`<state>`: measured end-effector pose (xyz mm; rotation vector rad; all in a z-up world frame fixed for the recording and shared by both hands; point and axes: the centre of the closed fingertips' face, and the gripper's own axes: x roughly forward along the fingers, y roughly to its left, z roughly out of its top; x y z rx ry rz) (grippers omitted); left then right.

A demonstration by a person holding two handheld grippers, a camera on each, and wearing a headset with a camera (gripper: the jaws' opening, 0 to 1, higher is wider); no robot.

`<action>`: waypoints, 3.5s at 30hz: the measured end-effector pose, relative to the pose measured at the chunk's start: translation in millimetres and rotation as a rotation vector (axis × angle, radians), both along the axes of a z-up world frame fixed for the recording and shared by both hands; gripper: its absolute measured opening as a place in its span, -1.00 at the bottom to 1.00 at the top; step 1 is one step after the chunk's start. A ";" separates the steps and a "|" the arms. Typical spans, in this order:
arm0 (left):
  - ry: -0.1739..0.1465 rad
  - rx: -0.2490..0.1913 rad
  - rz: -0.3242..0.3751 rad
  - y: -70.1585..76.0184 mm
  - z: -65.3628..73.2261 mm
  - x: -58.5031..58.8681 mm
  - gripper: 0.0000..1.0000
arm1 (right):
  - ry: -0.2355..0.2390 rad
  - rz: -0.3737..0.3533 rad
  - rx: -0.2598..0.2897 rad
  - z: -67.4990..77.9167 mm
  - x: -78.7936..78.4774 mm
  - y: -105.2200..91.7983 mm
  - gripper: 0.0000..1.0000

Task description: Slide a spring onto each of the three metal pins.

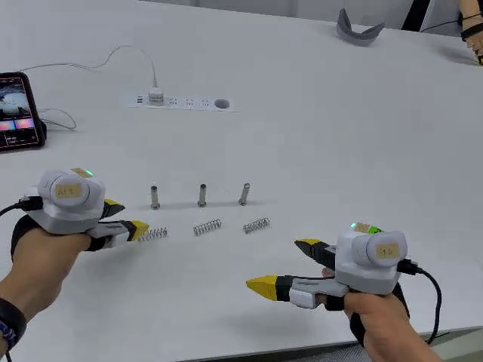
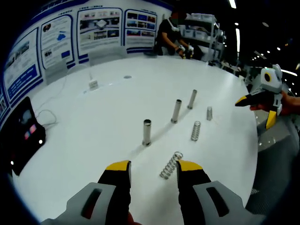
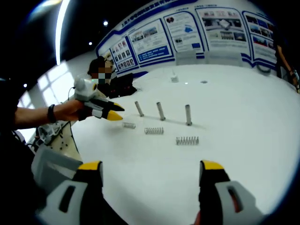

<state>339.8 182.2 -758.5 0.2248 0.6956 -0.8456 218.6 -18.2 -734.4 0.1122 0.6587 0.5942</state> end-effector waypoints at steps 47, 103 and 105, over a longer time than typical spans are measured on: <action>-0.009 -0.095 0.059 46.0 16.4 -64.3 0.53 | -0.021 0.049 -0.029 -1.8 9.3 21.2 0.75; 0.016 -0.001 -0.210 -23.0 -20.2 -32.4 0.11 | 0.001 0.013 -0.025 -7.0 -3.7 6.1 0.77; 0.024 0.007 -0.205 -23.1 -25.5 -29.9 0.04 | 0.002 0.011 -0.024 -7.5 -4.2 6.0 0.77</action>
